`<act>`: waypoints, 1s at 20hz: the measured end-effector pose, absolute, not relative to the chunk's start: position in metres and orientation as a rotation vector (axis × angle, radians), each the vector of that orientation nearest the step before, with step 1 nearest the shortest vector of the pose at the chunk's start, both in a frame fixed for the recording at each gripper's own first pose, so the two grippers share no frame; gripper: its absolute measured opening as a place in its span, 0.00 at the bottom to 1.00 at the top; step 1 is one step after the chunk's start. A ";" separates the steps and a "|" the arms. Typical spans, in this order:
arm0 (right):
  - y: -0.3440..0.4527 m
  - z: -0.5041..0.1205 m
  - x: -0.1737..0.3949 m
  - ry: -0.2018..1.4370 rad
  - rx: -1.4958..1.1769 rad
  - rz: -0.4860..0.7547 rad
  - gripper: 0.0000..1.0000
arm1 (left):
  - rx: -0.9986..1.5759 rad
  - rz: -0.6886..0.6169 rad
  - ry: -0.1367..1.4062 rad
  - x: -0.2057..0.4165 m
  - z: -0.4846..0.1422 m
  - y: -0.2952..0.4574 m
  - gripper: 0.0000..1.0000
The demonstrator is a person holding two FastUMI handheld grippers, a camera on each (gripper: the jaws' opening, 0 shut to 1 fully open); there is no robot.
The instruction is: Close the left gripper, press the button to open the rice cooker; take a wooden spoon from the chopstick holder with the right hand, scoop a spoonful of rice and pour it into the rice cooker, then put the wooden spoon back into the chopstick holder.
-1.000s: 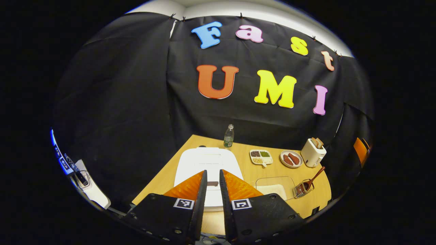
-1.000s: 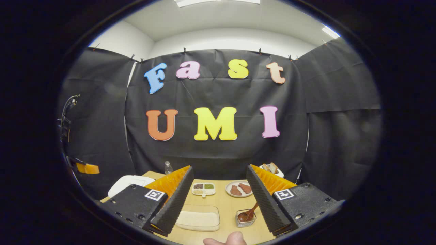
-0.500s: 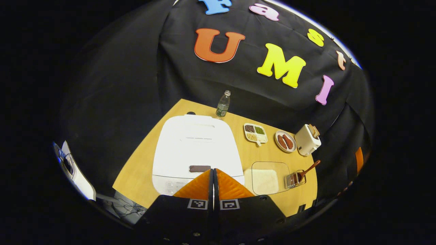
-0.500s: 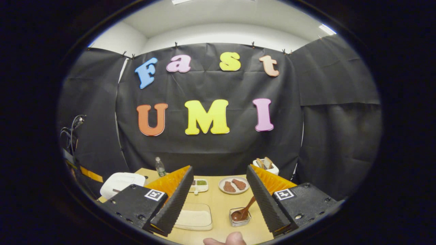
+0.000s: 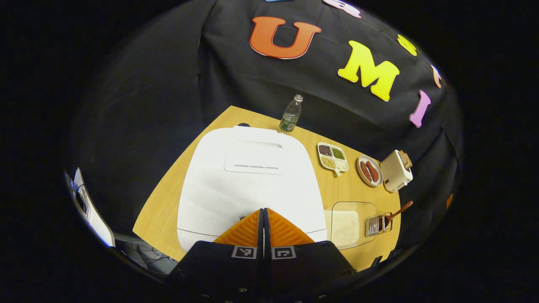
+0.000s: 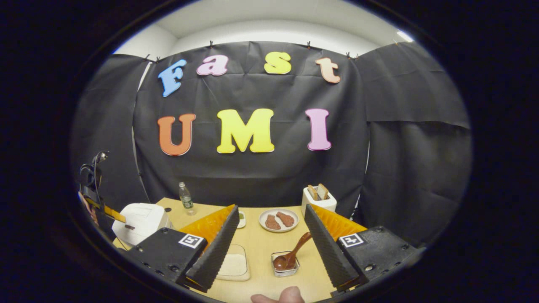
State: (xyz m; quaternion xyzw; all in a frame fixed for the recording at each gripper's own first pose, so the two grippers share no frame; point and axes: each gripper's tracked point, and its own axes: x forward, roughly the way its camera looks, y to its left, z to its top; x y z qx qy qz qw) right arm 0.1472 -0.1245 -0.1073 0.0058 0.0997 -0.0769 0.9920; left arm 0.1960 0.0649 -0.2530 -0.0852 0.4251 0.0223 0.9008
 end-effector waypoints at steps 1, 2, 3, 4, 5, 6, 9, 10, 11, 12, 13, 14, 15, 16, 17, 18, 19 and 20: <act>-0.127 -0.109 0.149 0.203 0.012 -0.157 1.00 | -0.175 0.048 0.885 0.197 -0.256 0.066 0.00; -0.129 -0.110 0.151 0.209 0.012 -0.159 0.99 | -0.175 0.053 0.894 0.196 -0.262 0.068 0.00; -0.129 -0.111 0.153 0.211 0.012 -0.158 0.99 | -0.172 0.056 0.898 0.195 -0.265 0.068 0.00; -0.128 -0.111 0.155 0.214 0.012 -0.157 0.99 | -0.171 0.059 0.904 0.194 -0.268 0.068 0.00; -0.128 -0.112 0.156 0.215 0.011 -0.154 0.99 | -0.173 0.061 0.895 0.193 -0.266 0.068 0.00; -0.126 -0.111 0.158 0.217 0.012 -0.150 0.99 | -0.172 0.058 0.894 0.194 -0.267 0.068 0.00; -0.120 -0.112 0.161 0.214 0.015 -0.130 0.99 | -0.194 0.057 0.942 0.186 -0.280 0.068 0.00; -0.118 -0.113 0.161 0.216 0.011 -0.124 0.99 | -0.203 0.048 0.918 0.188 -0.277 0.068 0.00; -0.116 -0.114 0.161 0.218 0.004 -0.122 0.99 | -0.236 0.048 0.934 0.186 -0.279 0.068 0.00; -0.114 -0.114 0.161 0.219 -0.002 -0.118 0.99 | -0.267 0.044 0.923 0.187 -0.276 0.069 0.00; -0.112 -0.112 0.159 0.215 -0.003 -0.114 0.99 | -0.295 0.040 0.909 0.187 -0.273 0.069 0.00; -0.112 -0.109 0.157 0.211 -0.004 -0.112 1.00 | -0.326 0.043 0.896 0.187 -0.271 0.070 0.00; -0.112 -0.106 0.155 0.204 -0.006 -0.110 1.00 | -0.348 0.054 0.871 0.189 -0.265 0.071 0.00; -0.113 -0.101 0.153 0.197 -0.008 -0.110 0.99 | -0.359 0.060 0.834 0.192 -0.256 0.071 0.00; -0.114 -0.099 0.150 0.190 -0.011 -0.112 0.99 | -0.357 0.062 0.781 0.195 -0.242 0.072 0.00; -0.116 -0.096 0.148 0.185 -0.014 -0.117 0.99 | -0.345 0.056 0.726 0.198 -0.227 0.071 0.00; -0.117 -0.094 0.145 0.181 -0.014 -0.122 0.99 | -0.318 0.050 0.664 0.204 -0.209 0.072 0.00; -0.117 -0.091 0.142 0.178 -0.009 -0.125 0.99 | -0.283 0.050 0.610 0.209 -0.191 0.074 0.01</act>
